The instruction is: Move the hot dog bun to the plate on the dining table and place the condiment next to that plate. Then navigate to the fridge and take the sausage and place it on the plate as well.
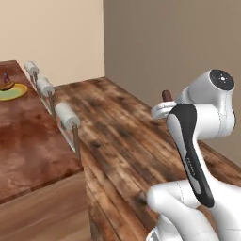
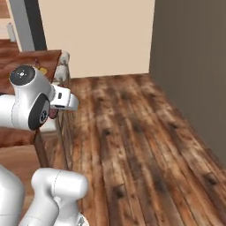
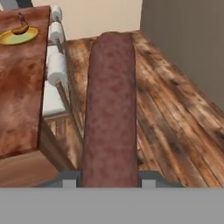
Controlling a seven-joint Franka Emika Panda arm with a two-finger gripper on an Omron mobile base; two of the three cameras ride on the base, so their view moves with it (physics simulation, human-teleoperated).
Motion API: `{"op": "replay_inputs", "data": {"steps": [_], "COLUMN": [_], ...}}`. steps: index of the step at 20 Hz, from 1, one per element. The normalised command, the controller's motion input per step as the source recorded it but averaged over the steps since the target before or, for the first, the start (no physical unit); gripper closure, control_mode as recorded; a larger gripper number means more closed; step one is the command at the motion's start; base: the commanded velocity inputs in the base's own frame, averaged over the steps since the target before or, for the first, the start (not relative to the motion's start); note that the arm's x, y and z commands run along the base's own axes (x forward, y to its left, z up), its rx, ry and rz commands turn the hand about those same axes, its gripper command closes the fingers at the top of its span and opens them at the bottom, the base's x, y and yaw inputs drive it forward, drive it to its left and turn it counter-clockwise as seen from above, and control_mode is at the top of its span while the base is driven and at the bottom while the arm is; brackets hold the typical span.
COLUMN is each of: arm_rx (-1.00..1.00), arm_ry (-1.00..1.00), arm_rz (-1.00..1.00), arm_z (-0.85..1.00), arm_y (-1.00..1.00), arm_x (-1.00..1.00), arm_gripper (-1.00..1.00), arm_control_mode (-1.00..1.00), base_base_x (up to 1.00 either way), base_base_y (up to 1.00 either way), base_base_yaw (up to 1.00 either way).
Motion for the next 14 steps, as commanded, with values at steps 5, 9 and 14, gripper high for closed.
{"op": "replay_inputs", "data": {"steps": [5, 9, 14], "arm_rx": [0.00, 0.00, 0.00], "arm_ry": [0.00, 0.00, 0.00], "arm_rz": [0.00, 0.00, 0.00], "arm_z": [0.00, 0.00, 0.00], "arm_y": [0.00, 0.00, 0.00], "arm_x": [0.00, 0.00, 0.00], "arm_gripper": [1.00, 1.00, 1.00], "arm_control_mode": [1.00, 1.00, 1.00], "base_base_x": [0.85, 0.84, 0.84], "base_base_y": [-0.78, -0.72, -0.75], "base_base_yaw": [0.50, 0.54, 0.54]}}
